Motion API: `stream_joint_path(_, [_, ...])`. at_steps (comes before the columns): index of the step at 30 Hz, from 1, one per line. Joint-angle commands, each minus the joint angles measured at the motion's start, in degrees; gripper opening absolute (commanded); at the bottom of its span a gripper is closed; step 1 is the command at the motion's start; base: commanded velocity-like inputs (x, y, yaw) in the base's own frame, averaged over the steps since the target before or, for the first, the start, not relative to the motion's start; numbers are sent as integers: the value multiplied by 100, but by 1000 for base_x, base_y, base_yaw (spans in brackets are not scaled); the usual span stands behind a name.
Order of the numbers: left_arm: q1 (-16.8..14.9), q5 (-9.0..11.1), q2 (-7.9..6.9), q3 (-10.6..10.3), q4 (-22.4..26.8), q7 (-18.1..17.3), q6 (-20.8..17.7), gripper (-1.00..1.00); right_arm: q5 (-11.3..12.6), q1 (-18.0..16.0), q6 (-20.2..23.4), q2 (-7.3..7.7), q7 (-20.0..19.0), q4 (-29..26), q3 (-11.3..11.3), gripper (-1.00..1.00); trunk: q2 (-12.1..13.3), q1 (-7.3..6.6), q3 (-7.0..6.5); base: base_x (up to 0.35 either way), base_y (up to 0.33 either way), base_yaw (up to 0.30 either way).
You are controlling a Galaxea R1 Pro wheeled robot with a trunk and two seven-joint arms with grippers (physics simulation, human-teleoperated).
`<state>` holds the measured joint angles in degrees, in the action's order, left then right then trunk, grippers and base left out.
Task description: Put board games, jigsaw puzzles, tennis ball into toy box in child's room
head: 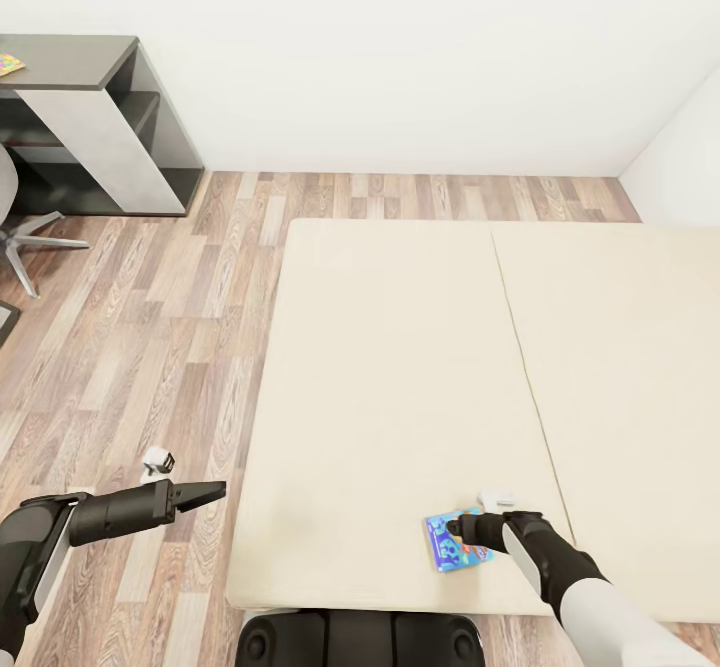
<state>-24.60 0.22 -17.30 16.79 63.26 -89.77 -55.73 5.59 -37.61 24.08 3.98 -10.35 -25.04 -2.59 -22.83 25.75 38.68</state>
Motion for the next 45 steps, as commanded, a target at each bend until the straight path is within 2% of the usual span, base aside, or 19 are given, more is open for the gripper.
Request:
stream_joint_path(1, [-1,-4,-3,0,2,-23,-61,100,56,-1,31,2,7,-10,-28,100,-9,3,6,0,0,0])
stream_joint_path(38, [-1,-4,-7,0,2,-23,-63,100,65,-1,38,-27,-3,-10,-21,100,-9,3,6,0,0,0])
stream_joint_path(42, [-1,-4,-7,0,2,-23,-61,100,65,-1,41,-28,-181,-10,-15,100,-9,3,6,0,0,0])
stream_joint_path(45, [-1,-1,-7,0,2,-23,-64,100,62,-1,39,-26,-471,-10,-18,100,-9,3,6,0,0,0])
